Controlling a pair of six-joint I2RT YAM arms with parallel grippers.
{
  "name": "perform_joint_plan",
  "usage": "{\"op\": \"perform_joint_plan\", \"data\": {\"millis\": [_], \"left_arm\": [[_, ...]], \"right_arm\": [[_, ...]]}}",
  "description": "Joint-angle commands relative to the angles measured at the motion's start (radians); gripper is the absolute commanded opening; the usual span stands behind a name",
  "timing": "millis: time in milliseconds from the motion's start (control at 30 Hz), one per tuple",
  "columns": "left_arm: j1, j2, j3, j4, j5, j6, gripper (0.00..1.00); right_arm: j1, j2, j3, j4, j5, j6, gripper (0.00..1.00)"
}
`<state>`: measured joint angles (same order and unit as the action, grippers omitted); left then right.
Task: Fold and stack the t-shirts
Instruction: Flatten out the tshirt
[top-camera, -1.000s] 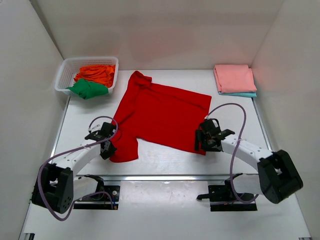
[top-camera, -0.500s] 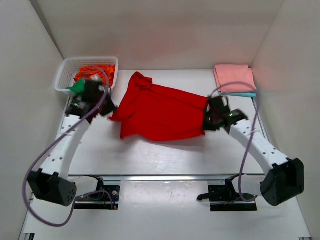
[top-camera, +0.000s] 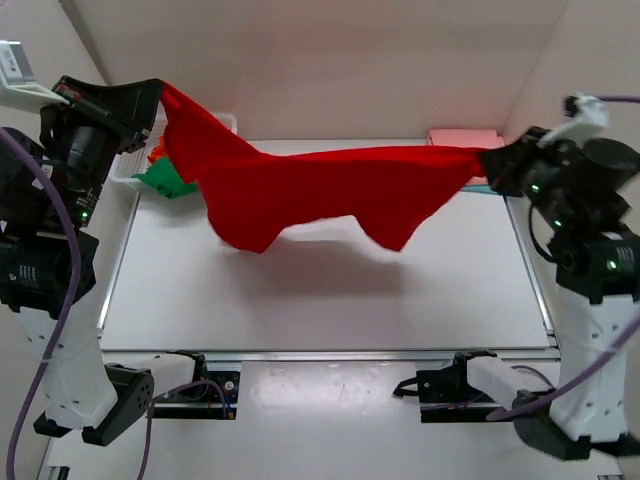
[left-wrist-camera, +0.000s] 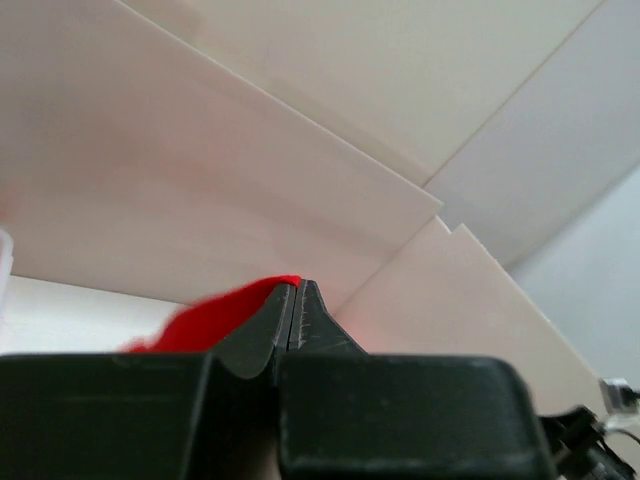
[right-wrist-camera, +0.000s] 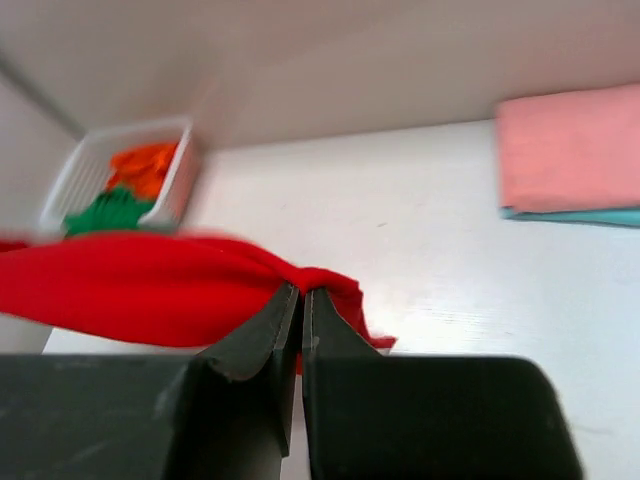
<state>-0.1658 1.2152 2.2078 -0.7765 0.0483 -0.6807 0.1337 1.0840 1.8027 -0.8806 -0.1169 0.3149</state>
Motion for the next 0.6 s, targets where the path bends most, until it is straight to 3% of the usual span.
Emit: {"op": "perform_joint_plan", "data": {"millis": [0,67,167,233,333,433,567], "left_arm": [[0.003,0.032,0.002,0.029,-0.007,-0.029,0.0],[0.014,0.093,0.035,0.011,0.016,-0.026,0.0],[0.054,0.141,0.003,0.035,0.074,-0.033,0.0],[0.061,0.165,-0.033,0.062,0.09,-0.028,0.0],[0.094,0.243,-0.021,0.098,0.108,-0.004,0.0],[0.127,0.406,0.07,0.108,0.153,0.004,0.0],[0.15,0.562,0.18,0.134,0.186,0.007,0.0]], "right_arm": [[-0.187,-0.064,0.0,0.081,-0.171,0.009,0.0],[-0.352,-0.015,0.042,0.057,-0.341,-0.002,0.0],[-0.159,0.036,0.02,0.089,-0.186,-0.016,0.0],[-0.099,0.077,0.015,0.103,-0.101,-0.023,0.0],[-0.132,0.181,-0.025,0.167,-0.205,-0.019,0.0],[-0.086,0.282,-0.005,0.204,-0.129,-0.083,0.0],[-0.121,0.431,0.064,0.253,-0.158,-0.115,0.0]]}}
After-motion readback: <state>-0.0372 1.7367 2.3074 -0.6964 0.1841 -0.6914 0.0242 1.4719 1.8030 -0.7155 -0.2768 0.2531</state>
